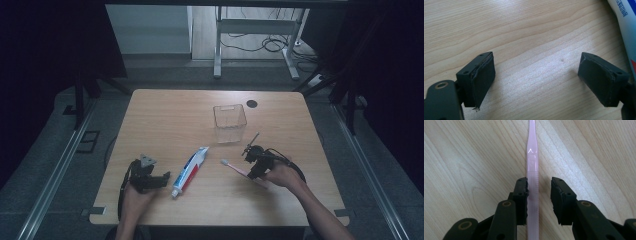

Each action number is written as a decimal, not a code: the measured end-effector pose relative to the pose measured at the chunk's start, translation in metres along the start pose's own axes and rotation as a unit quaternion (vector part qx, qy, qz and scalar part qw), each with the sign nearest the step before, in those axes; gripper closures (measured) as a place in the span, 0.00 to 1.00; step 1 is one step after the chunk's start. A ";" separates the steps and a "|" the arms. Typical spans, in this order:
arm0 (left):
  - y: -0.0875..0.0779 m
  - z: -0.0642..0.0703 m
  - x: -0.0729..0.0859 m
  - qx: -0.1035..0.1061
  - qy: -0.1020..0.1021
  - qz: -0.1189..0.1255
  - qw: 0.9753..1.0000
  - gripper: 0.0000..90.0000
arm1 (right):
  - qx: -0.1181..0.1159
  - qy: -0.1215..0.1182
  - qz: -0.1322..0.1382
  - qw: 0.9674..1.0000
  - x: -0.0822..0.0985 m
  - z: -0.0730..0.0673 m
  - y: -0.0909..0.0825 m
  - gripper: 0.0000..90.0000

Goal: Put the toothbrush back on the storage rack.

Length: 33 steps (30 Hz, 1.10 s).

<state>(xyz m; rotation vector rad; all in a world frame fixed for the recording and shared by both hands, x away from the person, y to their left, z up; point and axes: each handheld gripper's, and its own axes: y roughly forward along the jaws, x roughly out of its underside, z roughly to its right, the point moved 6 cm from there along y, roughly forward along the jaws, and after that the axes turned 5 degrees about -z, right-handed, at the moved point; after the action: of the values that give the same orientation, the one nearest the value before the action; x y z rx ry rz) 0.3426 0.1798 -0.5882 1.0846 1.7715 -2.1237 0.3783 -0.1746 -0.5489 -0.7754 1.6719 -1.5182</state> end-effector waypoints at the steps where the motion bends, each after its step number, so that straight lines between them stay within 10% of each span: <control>1: 0.000 0.000 0.000 0.000 0.000 0.000 1.000 0.16 | 0.003 -0.004 -0.003 1.000 -0.001 0.000 0.000 0.74; 33: 0.000 0.000 0.000 0.000 -0.001 0.001 1.000 0.16 | 0.013 -0.028 -0.048 0.998 -0.018 -0.003 0.011 0.87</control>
<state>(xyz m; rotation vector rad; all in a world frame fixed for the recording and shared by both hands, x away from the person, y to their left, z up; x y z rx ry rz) 0.3426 0.1796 -0.5882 1.0835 1.7689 -2.1239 0.3862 -0.1566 -0.5574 -0.8878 1.5909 -1.5649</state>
